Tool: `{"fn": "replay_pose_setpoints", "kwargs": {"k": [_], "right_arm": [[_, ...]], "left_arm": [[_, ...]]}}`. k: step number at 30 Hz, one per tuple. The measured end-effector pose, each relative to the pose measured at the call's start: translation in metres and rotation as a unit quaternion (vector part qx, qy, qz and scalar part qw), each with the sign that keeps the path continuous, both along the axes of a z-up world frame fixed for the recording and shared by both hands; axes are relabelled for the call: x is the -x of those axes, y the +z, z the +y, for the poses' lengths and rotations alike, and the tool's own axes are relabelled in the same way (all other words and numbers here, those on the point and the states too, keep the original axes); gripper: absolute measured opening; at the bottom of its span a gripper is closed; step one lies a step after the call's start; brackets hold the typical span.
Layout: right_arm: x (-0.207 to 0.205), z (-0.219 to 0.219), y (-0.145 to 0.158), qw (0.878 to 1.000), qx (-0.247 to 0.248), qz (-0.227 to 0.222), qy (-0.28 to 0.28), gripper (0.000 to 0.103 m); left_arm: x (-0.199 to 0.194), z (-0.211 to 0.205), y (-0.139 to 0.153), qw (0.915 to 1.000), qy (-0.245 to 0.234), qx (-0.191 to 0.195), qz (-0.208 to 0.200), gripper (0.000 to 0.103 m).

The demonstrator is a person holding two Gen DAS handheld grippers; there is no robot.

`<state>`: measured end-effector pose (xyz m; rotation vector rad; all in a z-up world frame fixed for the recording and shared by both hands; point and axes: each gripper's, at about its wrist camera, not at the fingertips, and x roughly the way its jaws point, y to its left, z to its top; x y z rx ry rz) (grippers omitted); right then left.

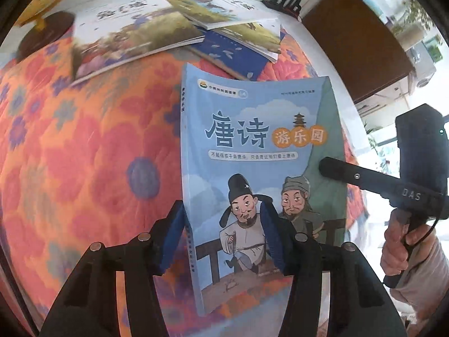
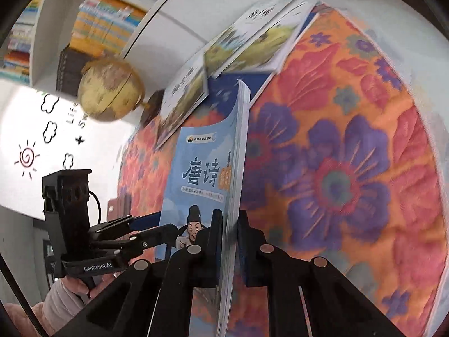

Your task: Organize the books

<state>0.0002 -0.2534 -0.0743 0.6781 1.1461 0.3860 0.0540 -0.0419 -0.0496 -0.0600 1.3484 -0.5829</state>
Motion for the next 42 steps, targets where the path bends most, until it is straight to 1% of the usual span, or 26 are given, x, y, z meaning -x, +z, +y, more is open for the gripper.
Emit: {"fn": "replay_pose_setpoints", "kwargs": {"k": [2, 3, 6, 9, 11, 12, 15, 18, 24, 27, 30, 34, 42], "right_arm": [[0.005, 0.011, 0.006, 1.0, 0.009, -0.004, 0.015, 0.01], [0.006, 0.014, 0.007, 1.0, 0.006, -0.005, 0.018, 0.01], [0.008, 0.028, 0.014, 1.0, -0.002, -0.008, 0.027, 0.01], [0.009, 0.045, 0.023, 0.999, 0.01, -0.014, 0.036, 0.01], [0.008, 0.055, 0.029, 0.999, 0.01, -0.017, 0.035, 0.01], [0.008, 0.06, 0.032, 0.999, 0.012, -0.019, 0.035, 0.01], [0.006, 0.076, 0.043, 0.999, 0.016, -0.024, 0.036, 0.01], [0.006, 0.091, 0.052, 0.999, 0.011, -0.026, 0.035, 0.01], [0.001, 0.144, 0.071, 0.998, 0.024, -0.035, 0.05, 0.01], [-0.002, 0.168, 0.077, 0.997, 0.026, -0.043, 0.061, 0.01], [-0.006, 0.193, 0.08, 0.996, 0.027, -0.043, 0.073, 0.01], [-0.011, 0.225, 0.082, 0.995, 0.03, -0.043, 0.09, 0.01], [-0.028, 0.283, 0.072, 0.992, 0.028, -0.033, 0.119, 0.01]], "left_arm": [[0.005, 0.008, 0.005, 0.9998, 0.015, 0.013, 0.001, 0.051], [0.012, 0.022, 0.008, 0.9996, 0.022, 0.017, 0.002, 0.051], [0.016, 0.046, 0.017, 0.9988, 0.041, 0.026, -0.001, 0.051], [0.018, 0.058, 0.023, 0.9989, 0.042, 0.021, 0.003, 0.051], [0.019, 0.066, 0.03, 0.999, 0.039, 0.02, -0.009, 0.051], [0.023, 0.077, 0.036, 0.9989, 0.04, 0.022, -0.013, 0.051], [0.024, 0.097, 0.046, 0.9982, 0.044, 0.033, -0.021, 0.051], [0.025, 0.116, 0.057, 0.9979, 0.046, 0.034, -0.03, 0.051], [0.026, 0.164, 0.073, 0.9963, 0.061, 0.037, -0.048, 0.051], [0.026, 0.185, 0.076, 0.9955, 0.071, 0.033, -0.054, 0.051], [0.027, 0.213, 0.08, 0.9938, 0.087, 0.038, -0.057, 0.051], [0.029, 0.239, 0.082, 0.9922, 0.101, 0.039, -0.062, 0.051], [0.032, 0.295, 0.074, 0.9897, 0.127, 0.032, -0.058, 0.051]]}}
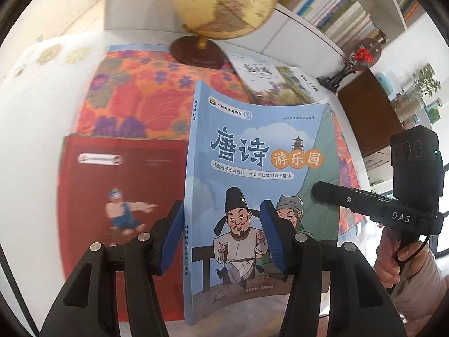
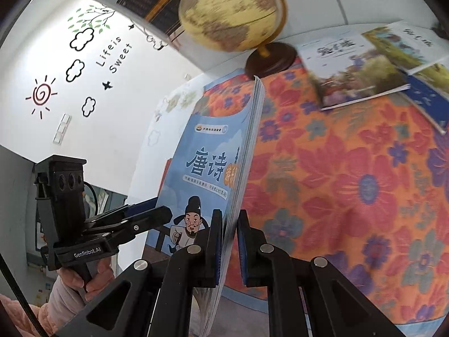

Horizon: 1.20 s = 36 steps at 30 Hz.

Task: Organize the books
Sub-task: 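Lower the blue book against the red book and open both tools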

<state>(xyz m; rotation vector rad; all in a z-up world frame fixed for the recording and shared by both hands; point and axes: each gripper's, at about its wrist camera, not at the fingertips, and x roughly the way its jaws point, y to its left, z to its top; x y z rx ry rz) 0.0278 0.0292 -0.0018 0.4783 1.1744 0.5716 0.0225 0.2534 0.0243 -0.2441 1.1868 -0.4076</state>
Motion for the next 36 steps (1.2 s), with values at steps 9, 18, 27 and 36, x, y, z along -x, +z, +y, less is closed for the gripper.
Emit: {"fn": "replay_pose_setpoints", "kwargs": {"k": [9, 18, 27, 36], "right_arm": [[-0.008, 0.06, -0.017, 0.999, -0.004, 0.012, 0.03, 0.01], [-0.007, 0.111, -0.032, 0.998, -0.009, 0.029, 0.058, 0.01], [-0.013, 0.128, -0.046, 0.997, -0.01, 0.047, 0.056, 0.01], [-0.015, 0.126, -0.057, 0.997, -0.014, 0.072, 0.026, 0.013]], "left_arm": [[0.002, 0.056, -0.012, 0.9996, 0.024, -0.009, 0.009, 0.051], [0.02, 0.1, -0.027, 0.9977, 0.055, -0.025, 0.03, 0.051], [0.022, 0.112, -0.039, 0.9961, 0.063, -0.05, 0.035, 0.051], [0.018, 0.113, -0.048, 0.9952, 0.059, -0.067, 0.04, 0.051]]}}
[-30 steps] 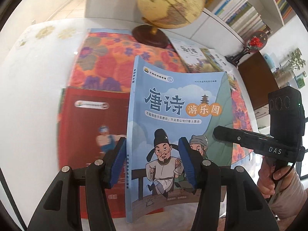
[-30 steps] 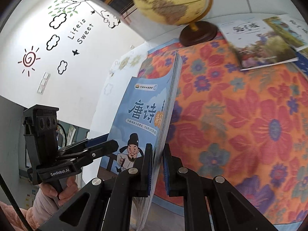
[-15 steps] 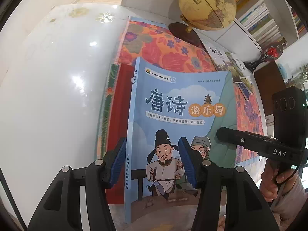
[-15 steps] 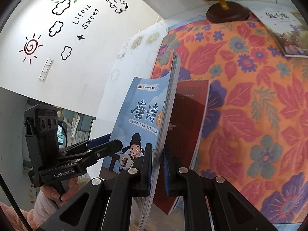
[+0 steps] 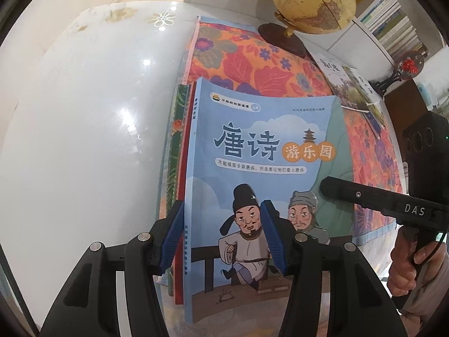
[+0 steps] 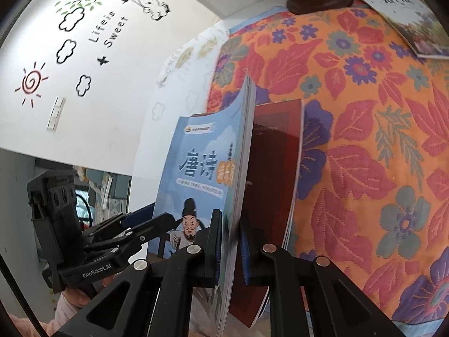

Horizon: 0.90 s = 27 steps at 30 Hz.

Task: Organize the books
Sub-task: 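Lower the blue book against the red book and open both tools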

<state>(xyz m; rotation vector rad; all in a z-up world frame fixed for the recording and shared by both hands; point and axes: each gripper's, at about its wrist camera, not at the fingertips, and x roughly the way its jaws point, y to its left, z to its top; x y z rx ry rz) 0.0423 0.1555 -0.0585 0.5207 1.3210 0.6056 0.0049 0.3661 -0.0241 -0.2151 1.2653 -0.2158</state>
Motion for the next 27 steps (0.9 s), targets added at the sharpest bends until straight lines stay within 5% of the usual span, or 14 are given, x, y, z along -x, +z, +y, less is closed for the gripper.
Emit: {"fn": "replay_pose_setpoints", "kwargs": {"k": [8, 17, 27], "right_arm": [[0.001, -0.005, -0.01, 0.999, 0.013, 0.024, -0.02, 0.016], [0.002, -0.008, -0.019, 0.999, 0.011, 0.034, -0.036, 0.018], [0.005, -0.02, -0.02, 0.999, 0.003, 0.036, -0.036, 0.019]], "left_arm": [[-0.004, 0.0, -0.007, 0.9997, 0.003, -0.022, 0.01, 0.051], [-0.007, -0.013, -0.014, 0.9948, -0.017, -0.097, 0.025, 0.053], [-0.01, -0.015, -0.015, 0.993, -0.009, -0.113, 0.033, 0.059]]}}
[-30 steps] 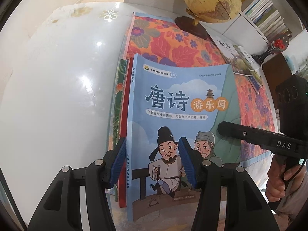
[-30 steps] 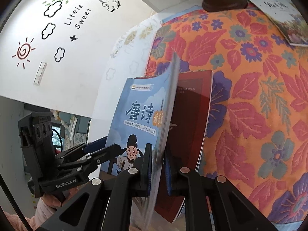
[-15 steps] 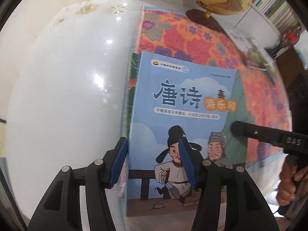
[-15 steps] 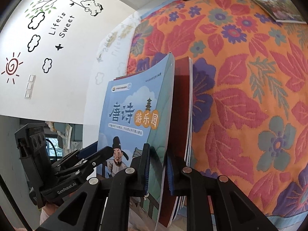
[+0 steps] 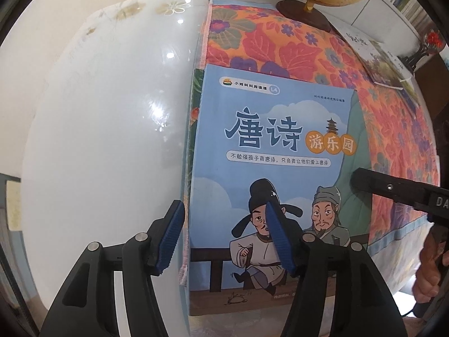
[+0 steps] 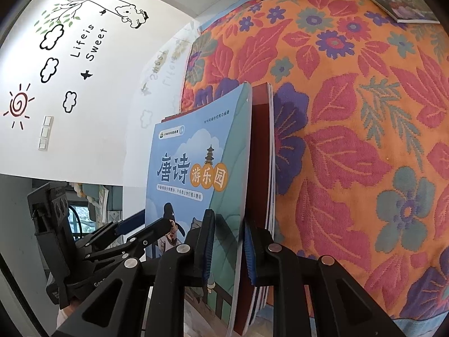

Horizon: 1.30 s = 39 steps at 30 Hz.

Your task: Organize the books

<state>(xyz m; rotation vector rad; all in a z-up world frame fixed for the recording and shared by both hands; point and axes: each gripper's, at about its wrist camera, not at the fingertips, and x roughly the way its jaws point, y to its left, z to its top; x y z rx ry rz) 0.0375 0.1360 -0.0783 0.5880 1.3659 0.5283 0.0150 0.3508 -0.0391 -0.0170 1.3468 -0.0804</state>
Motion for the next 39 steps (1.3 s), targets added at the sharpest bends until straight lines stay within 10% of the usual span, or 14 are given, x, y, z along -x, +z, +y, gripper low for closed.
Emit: {"fn": "replay_pose_setpoints", "kwargs": {"k": [18, 30, 34, 39], "right_arm": [[0.034, -0.133, -0.018, 0.995, -0.031, 0.046, -0.08, 0.024], [0.056, -0.257, 0.039, 0.99, -0.032, -0.031, -0.133, 0.027], [0.059, -0.295, 0.06, 0.986, 0.0, -0.062, -0.152, 0.046], [0.037, -0.337, 0.076, 0.986, 0.051, -0.087, -0.132, 0.047]], "left_arm": [[-0.005, -0.032, 0.009, 0.9948, 0.01, -0.1, 0.012, 0.056], [-0.027, -0.131, 0.06, 0.9955, -0.039, -0.072, -0.047, 0.058], [-0.045, -0.168, 0.068, 0.9965, -0.038, -0.043, -0.061, 0.058], [-0.073, -0.206, 0.066, 0.9972, -0.023, -0.032, -0.064, 0.058]]}}
